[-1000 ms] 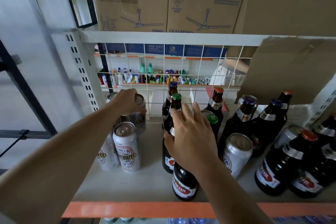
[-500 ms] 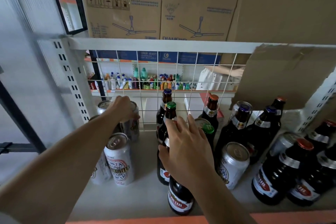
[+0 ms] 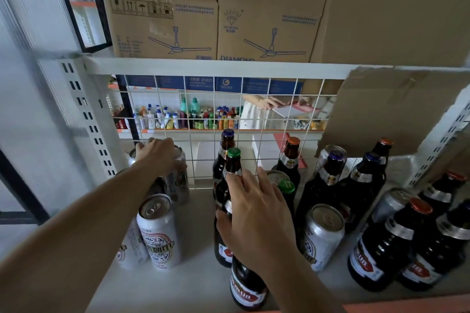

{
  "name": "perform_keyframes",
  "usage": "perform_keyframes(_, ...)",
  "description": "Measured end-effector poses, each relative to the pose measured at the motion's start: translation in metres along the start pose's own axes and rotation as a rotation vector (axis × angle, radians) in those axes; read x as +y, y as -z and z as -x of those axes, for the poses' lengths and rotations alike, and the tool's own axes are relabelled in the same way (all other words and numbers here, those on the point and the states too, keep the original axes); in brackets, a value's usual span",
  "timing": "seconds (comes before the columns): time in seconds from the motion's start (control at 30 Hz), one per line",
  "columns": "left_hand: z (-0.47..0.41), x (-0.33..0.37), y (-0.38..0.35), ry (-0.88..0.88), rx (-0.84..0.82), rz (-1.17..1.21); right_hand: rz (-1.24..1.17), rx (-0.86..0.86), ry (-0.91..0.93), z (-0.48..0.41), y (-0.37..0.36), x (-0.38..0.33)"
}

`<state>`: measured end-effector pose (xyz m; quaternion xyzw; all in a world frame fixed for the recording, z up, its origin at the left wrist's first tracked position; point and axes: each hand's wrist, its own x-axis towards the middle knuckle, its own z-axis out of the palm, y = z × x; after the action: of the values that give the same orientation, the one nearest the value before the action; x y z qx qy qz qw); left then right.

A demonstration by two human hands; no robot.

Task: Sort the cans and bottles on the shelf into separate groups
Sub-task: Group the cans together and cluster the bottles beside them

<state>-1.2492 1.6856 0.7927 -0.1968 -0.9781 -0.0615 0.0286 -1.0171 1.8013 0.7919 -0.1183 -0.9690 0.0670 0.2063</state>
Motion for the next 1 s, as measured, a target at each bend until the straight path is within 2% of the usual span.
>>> perform_keyframes(0.2,-0.001,-0.001,-0.003,-0.025,0.003,-0.038,0.013,0.021,0.012,-0.001,-0.001,0.000)
perform_keyframes(0.33,-0.005,-0.005,-0.004,0.011,-0.022,0.057,0.024,0.027,0.018,-0.001,-0.002,0.000)
perform_keyframes(0.57,-0.004,-0.008,-0.011,0.019,0.096,0.096,0.015,0.034,0.030,-0.001,-0.004,0.002)
perform_keyframes(0.8,-0.003,-0.007,-0.008,0.006,0.079,0.120,-0.004,0.059,0.032,0.000,-0.005,0.002)
perform_keyframes(0.9,0.001,-0.010,-0.004,-0.040,0.070,0.161,-0.067,0.035,0.034,0.000,-0.002,0.002)
perform_keyframes(1.0,0.013,-0.002,0.009,-0.087,0.095,0.213,-0.261,0.080,0.039,-0.001,0.004,0.003)
